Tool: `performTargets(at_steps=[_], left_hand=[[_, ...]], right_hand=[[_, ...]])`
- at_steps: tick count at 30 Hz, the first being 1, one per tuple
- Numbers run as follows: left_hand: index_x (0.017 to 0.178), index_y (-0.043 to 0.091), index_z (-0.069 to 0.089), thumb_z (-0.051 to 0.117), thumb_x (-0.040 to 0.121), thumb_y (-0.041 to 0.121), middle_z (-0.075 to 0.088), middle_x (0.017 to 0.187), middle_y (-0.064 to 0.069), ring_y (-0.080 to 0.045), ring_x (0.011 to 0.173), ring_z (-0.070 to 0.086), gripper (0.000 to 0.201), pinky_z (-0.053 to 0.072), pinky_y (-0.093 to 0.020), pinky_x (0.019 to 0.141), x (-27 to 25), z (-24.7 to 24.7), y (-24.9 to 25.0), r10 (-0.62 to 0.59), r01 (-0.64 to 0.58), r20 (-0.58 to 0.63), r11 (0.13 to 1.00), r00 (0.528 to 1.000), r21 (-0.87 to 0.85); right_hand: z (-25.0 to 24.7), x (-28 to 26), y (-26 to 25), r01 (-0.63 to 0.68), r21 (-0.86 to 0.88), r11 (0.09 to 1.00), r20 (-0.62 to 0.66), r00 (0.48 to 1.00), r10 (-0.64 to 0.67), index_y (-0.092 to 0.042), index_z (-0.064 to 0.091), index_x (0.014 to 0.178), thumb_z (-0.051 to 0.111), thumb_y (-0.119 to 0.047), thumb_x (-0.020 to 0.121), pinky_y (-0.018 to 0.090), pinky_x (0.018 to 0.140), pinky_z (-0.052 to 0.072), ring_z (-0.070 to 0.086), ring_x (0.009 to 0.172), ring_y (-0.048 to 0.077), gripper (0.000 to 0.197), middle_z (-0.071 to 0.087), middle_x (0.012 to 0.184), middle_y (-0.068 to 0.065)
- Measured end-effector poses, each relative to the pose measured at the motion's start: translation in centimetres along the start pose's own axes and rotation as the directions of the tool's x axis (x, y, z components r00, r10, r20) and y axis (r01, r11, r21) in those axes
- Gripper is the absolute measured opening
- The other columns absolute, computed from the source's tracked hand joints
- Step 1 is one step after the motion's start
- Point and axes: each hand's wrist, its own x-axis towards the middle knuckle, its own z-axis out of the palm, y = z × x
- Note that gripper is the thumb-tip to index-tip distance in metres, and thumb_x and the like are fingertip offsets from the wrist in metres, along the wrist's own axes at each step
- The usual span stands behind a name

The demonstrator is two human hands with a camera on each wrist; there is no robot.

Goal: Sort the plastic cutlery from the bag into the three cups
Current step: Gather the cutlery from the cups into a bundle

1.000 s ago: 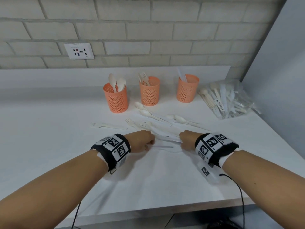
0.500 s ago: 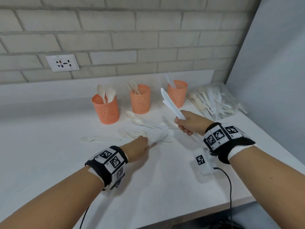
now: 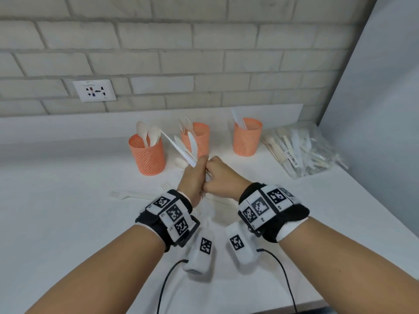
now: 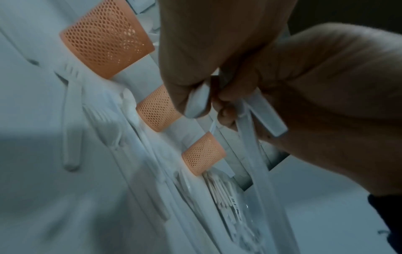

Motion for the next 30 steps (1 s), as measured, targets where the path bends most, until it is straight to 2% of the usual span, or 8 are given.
performTargets(at_steps=[5, 8, 12, 16, 20, 23, 26, 30], left_hand=[[0.072, 0.005, 0.055, 0.039, 0.092, 0.014, 0.056, 0.061, -0.007, -0.017, 0.057, 0.055, 0.027, 0.041, -0.022, 0.047, 1.1, 0.2, 0.3, 0.036, -0.036, -0.111, 0.999, 0.993, 0.000], [0.068, 0.007, 0.046, 0.036, 0.092, 0.010, 0.051, 0.051, -0.006, -0.017, 0.044, 0.051, 0.026, 0.044, -0.021, 0.042, 1.7, 0.3, -0.1, -0.103, 0.079, -0.145, 0.984, 0.984, -0.160], [0.065, 0.012, 0.040, 0.039, 0.092, 0.011, 0.039, 0.039, 0.003, -0.011, 0.032, 0.039, 0.027, 0.041, -0.019, 0.040, 2.4, 0.0, 0.0, -0.119, 0.082, -0.150, 0.969, 0.981, -0.232], [0.067, 0.012, 0.042, 0.042, 0.095, 0.015, 0.036, 0.038, 0.005, -0.010, 0.033, 0.035, 0.028, 0.036, -0.018, 0.038, 2.6, -0.8, 0.8, -0.047, 0.005, -0.198, 0.978, 0.979, -0.208], [0.068, 0.012, 0.042, 0.044, 0.095, 0.018, 0.036, 0.039, 0.005, -0.010, 0.033, 0.035, 0.028, 0.035, -0.019, 0.038, 2.5, -0.9, 0.8, -0.027, -0.019, -0.233, 0.982, 0.972, -0.190], [0.071, 0.011, 0.044, 0.046, 0.095, 0.018, 0.036, 0.045, 0.002, -0.011, 0.035, 0.036, 0.025, 0.036, -0.021, 0.039, 2.0, -0.8, 0.7, -0.009, -0.034, -0.251, 0.985, 0.968, -0.168], [0.073, 0.011, 0.044, 0.047, 0.095, 0.019, 0.035, 0.049, 0.000, -0.011, 0.037, 0.036, 0.024, 0.036, -0.021, 0.041, 1.7, -1.0, 0.5, -0.001, -0.037, -0.259, 0.989, 0.966, -0.144], [0.072, 0.011, 0.044, 0.047, 0.095, 0.020, 0.036, 0.048, 0.000, -0.011, 0.037, 0.037, 0.024, 0.036, -0.021, 0.040, 1.4, -1.0, 0.3, 0.010, -0.048, -0.259, 0.989, 0.966, -0.137]], right_hand=[[-3.2, -0.9, 0.5, 0.054, 0.164, 0.985, 0.149, 0.986, -0.078, 0.011, 0.054, 0.113, 0.061, 0.001, 0.080, 0.034, 0.089, 0.046, 0.051, 0.110, 0.034, 0.035, 0.048, 0.108, 0.020], [-6.1, -0.5, 2.6, -0.006, 0.352, 0.936, 0.239, 0.967, -0.084, 0.001, 0.050, 0.127, 0.058, 0.003, 0.084, 0.025, 0.098, 0.044, 0.057, 0.111, 0.019, 0.043, 0.057, 0.116, 0.010], [-8.4, 0.7, 8.0, -0.090, -0.149, 0.985, 0.224, 0.967, 0.122, -0.013, 0.040, 0.138, 0.068, -0.021, 0.082, 0.030, 0.098, 0.042, 0.050, 0.120, 0.023, 0.063, 0.049, 0.133, 0.007], [-6.2, 0.2, 12.4, -0.091, -0.616, 0.782, 0.338, 0.867, 0.367, -0.013, 0.036, 0.133, 0.078, -0.046, 0.066, 0.041, 0.099, 0.042, 0.044, 0.118, 0.026, 0.086, 0.038, 0.133, 0.007], [-4.4, 0.9, 13.0, -0.090, -0.577, 0.812, 0.294, 0.904, 0.309, -0.008, 0.045, 0.112, 0.072, -0.030, 0.072, 0.033, 0.077, 0.049, 0.053, 0.093, 0.024, 0.052, 0.048, 0.107, 0.008], [-4.0, 1.3, 12.5, -0.113, -0.531, 0.840, 0.289, 0.908, 0.305, -0.007, 0.044, 0.099, 0.065, -0.023, 0.077, 0.025, 0.055, 0.038, 0.050, 0.074, 0.020, 0.033, 0.050, 0.091, 0.006], [-3.8, 1.5, 12.3, -0.135, -0.537, 0.833, 0.311, 0.886, 0.344, -0.006, 0.045, 0.098, 0.058, -0.023, 0.082, 0.024, 0.054, 0.036, 0.049, 0.069, 0.018, 0.026, 0.049, 0.083, 0.003], [-2.8, 1.8, 12.5, -0.149, -0.564, 0.812, 0.293, 0.883, 0.366, -0.002, 0.042, 0.115, 0.048, -0.023, 0.086, 0.033, 0.074, 0.047, 0.054, 0.086, 0.025, 0.036, 0.050, 0.099, 0.006]])
